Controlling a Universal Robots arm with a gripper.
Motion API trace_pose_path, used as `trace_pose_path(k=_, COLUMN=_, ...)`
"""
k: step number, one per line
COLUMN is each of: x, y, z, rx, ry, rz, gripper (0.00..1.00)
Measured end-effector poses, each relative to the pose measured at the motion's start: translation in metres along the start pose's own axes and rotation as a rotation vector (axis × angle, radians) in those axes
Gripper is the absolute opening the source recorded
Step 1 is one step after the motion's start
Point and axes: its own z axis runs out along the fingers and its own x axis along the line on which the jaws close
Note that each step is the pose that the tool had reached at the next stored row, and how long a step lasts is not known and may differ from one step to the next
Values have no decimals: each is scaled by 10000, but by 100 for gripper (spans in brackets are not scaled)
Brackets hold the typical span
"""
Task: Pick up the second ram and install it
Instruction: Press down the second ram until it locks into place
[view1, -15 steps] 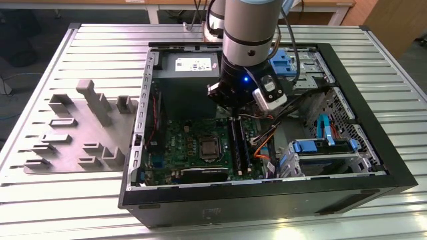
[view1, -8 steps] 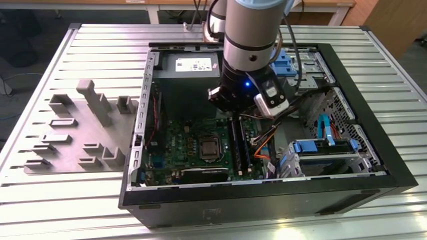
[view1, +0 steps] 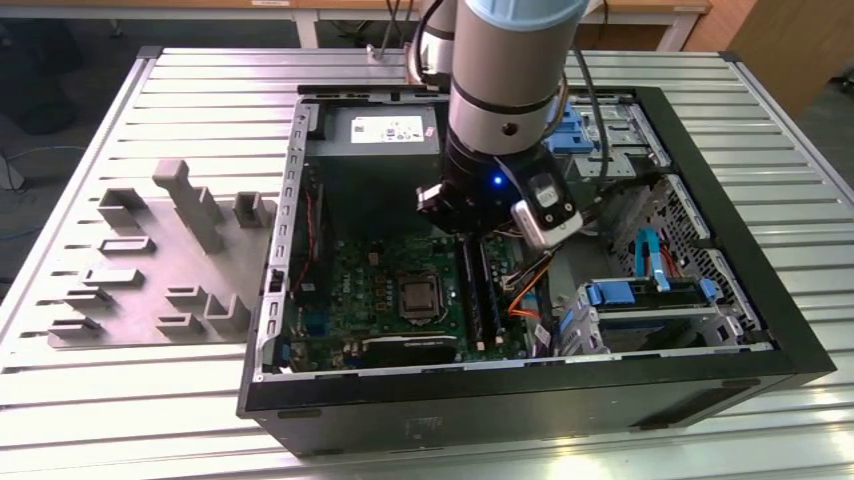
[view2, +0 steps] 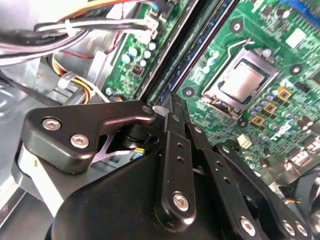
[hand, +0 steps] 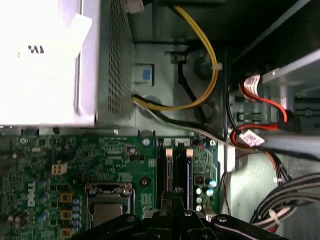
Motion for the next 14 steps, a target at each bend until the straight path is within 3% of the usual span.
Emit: trace_pose_path(k=14, x=-4, y=-293, z=-10, rx=-1, ry=0, rz=0, gripper=11)
